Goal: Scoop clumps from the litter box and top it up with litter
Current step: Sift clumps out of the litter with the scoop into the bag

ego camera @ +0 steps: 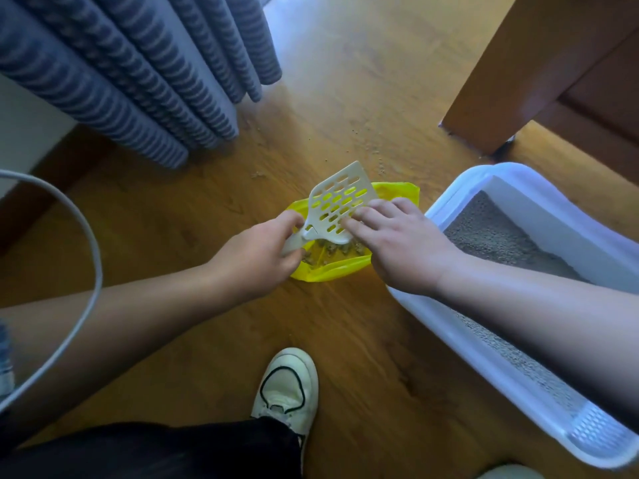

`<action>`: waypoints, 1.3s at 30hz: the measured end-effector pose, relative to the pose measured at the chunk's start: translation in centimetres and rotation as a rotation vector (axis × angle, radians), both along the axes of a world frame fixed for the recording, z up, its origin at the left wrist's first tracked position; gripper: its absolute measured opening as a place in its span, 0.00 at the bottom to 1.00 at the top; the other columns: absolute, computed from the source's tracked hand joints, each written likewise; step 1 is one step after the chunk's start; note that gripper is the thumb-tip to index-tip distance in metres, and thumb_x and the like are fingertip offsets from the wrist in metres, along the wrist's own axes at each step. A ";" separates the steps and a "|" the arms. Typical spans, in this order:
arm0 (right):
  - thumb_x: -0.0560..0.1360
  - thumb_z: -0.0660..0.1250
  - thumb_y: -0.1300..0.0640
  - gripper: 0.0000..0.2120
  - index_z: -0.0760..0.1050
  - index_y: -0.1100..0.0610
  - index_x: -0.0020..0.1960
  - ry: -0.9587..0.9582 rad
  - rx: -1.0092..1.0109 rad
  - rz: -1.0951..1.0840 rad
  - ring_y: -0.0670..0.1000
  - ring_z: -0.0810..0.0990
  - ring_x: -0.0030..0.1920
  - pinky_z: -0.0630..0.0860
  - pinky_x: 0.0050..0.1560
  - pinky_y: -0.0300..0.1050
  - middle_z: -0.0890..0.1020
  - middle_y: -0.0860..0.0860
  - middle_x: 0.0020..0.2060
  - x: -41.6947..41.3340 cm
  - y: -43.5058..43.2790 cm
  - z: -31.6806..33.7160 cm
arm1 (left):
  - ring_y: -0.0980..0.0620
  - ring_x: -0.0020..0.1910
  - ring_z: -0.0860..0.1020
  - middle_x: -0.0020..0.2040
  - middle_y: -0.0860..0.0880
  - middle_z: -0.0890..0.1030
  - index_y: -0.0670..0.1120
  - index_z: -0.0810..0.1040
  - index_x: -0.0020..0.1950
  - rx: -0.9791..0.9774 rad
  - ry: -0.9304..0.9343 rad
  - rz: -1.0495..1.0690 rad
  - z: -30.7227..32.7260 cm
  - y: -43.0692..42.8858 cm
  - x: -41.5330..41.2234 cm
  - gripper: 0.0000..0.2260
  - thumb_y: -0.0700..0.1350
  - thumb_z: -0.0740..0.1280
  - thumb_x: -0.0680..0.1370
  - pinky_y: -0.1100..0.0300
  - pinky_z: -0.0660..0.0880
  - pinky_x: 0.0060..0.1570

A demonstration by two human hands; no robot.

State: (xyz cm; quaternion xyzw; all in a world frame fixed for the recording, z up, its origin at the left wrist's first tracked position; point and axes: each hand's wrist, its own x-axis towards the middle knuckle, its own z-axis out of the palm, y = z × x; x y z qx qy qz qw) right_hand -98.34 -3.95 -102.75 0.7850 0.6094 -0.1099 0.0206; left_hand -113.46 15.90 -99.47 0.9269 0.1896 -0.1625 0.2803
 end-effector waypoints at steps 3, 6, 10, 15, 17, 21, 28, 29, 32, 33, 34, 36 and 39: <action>0.69 0.50 0.57 0.31 0.73 0.54 0.70 0.049 0.057 -0.016 0.58 0.74 0.65 0.69 0.62 0.56 0.78 0.52 0.63 0.0 -0.2 0.2 | 0.49 0.42 0.77 0.47 0.56 0.77 0.56 0.68 0.61 0.008 -0.008 0.008 0.1 0.2 0.2 0.13 0.52 0.66 0.79 0.52 0.74 0.40; 0.68 0.53 0.59 0.30 0.75 0.55 0.68 0.124 0.240 -0.123 0.59 0.73 0.66 0.68 0.64 0.56 0.78 0.53 0.63 1.4 -1.2 1.6 | 0.50 0.43 0.78 0.47 0.56 0.78 0.57 0.69 0.62 0.034 -0.020 0.002 0.5 0.2 0.8 0.14 0.53 0.66 0.79 0.54 0.72 0.39; 0.69 0.59 0.64 0.24 0.76 0.58 0.64 0.132 0.487 -0.354 0.59 0.73 0.64 0.68 0.66 0.58 0.78 0.54 0.62 4.8 -5.7 3.6 | 0.48 0.48 0.79 0.50 0.55 0.80 0.57 0.72 0.65 0.207 -0.122 -0.117 2.3 -0.9 3.2 0.15 0.54 0.66 0.78 0.55 0.71 0.39; 0.69 0.59 0.64 0.23 0.72 0.61 0.64 0.113 0.428 -0.733 0.60 0.71 0.66 0.61 0.72 0.51 0.74 0.58 0.65 6.3 -16.3 2.3 | 0.45 0.44 0.80 0.45 0.55 0.78 0.59 0.76 0.63 0.249 -0.412 -0.427 4.7 -5.5 7.4 0.15 0.56 0.63 0.77 0.53 0.78 0.35; 0.69 0.57 0.64 0.24 0.72 0.61 0.64 0.125 0.356 -0.899 0.60 0.70 0.67 0.56 0.73 0.44 0.73 0.58 0.65 5.1 -20.9 1.0 | 0.45 0.40 0.79 0.43 0.55 0.75 0.60 0.76 0.64 0.266 -0.458 -0.589 4.8 -7.9 9.0 0.15 0.55 0.64 0.77 0.56 0.75 0.30; 0.68 0.55 0.65 0.28 0.70 0.60 0.68 0.135 0.247 -0.993 0.57 0.65 0.73 0.52 0.77 0.46 0.69 0.56 0.71 2.1 -28.4 -0.3 | 0.44 0.39 0.81 0.45 0.54 0.81 0.57 0.77 0.66 0.251 -0.453 -0.804 3.7 -13.4 11.9 0.17 0.52 0.64 0.77 0.61 0.69 0.27; 0.68 0.57 0.73 0.29 0.70 0.62 0.69 0.118 0.372 -1.201 0.56 0.66 0.73 0.57 0.77 0.50 0.70 0.57 0.70 -1.9 -36.2 -0.8 | 0.45 0.46 0.82 0.49 0.52 0.81 0.56 0.70 0.63 0.335 -0.142 -1.090 0.4 -23.5 17.3 0.13 0.56 0.57 0.80 0.54 0.78 0.37; 0.68 0.58 0.74 0.30 0.69 0.62 0.70 0.125 0.354 -1.236 0.56 0.65 0.74 0.55 0.78 0.48 0.69 0.57 0.71 -2.3 -36.9 -1.2 | 0.45 0.45 0.82 0.47 0.52 0.81 0.56 0.71 0.62 0.372 -0.118 -1.107 -0.2 -24.7 17.9 0.12 0.55 0.57 0.80 0.55 0.77 0.37; 0.74 0.59 0.70 0.30 0.63 0.61 0.75 0.181 0.301 -1.316 0.52 0.59 0.77 0.50 0.78 0.43 0.64 0.55 0.75 -3.0 -37.6 -2.1 | 0.46 0.41 0.81 0.43 0.52 0.81 0.55 0.74 0.58 0.459 -0.039 -1.143 -2.0 -27.6 19.8 0.09 0.50 0.58 0.80 0.57 0.75 0.35; 0.75 0.58 0.68 0.29 0.61 0.60 0.77 0.197 0.293 -1.311 0.51 0.57 0.78 0.50 0.78 0.44 0.62 0.54 0.76 -3.0 -37.4 -2.5 | 0.47 0.40 0.81 0.42 0.52 0.81 0.55 0.75 0.57 0.481 -0.011 -1.149 -2.5 -28.4 20.3 0.09 0.49 0.58 0.80 0.57 0.75 0.35; 0.76 0.57 0.65 0.29 0.60 0.60 0.77 0.209 0.287 -1.292 0.51 0.56 0.78 0.50 0.78 0.45 0.61 0.53 0.77 -2.9 -37.2 -2.8 | 0.47 0.39 0.80 0.41 0.52 0.80 0.54 0.75 0.56 0.498 0.013 -1.146 -2.8 -29.0 20.7 0.09 0.48 0.58 0.80 0.58 0.74 0.35; 0.79 0.57 0.62 0.29 0.58 0.60 0.79 0.226 0.256 -1.262 0.51 0.54 0.79 0.51 0.79 0.49 0.59 0.53 0.78 -2.7 -36.9 -3.5 | 0.47 0.37 0.79 0.38 0.53 0.79 0.54 0.77 0.54 0.506 0.030 -1.122 -3.2 -29.9 21.3 0.09 0.48 0.58 0.80 0.59 0.72 0.34; 0.81 0.55 0.58 0.29 0.53 0.59 0.80 0.249 0.151 -1.221 0.51 0.49 0.80 0.49 0.80 0.52 0.54 0.53 0.80 -2.9 -36.8 -4.8 | 0.48 0.37 0.79 0.36 0.53 0.78 0.54 0.78 0.52 0.492 0.033 -1.066 -3.5 -30.4 21.6 0.09 0.49 0.59 0.79 0.59 0.72 0.33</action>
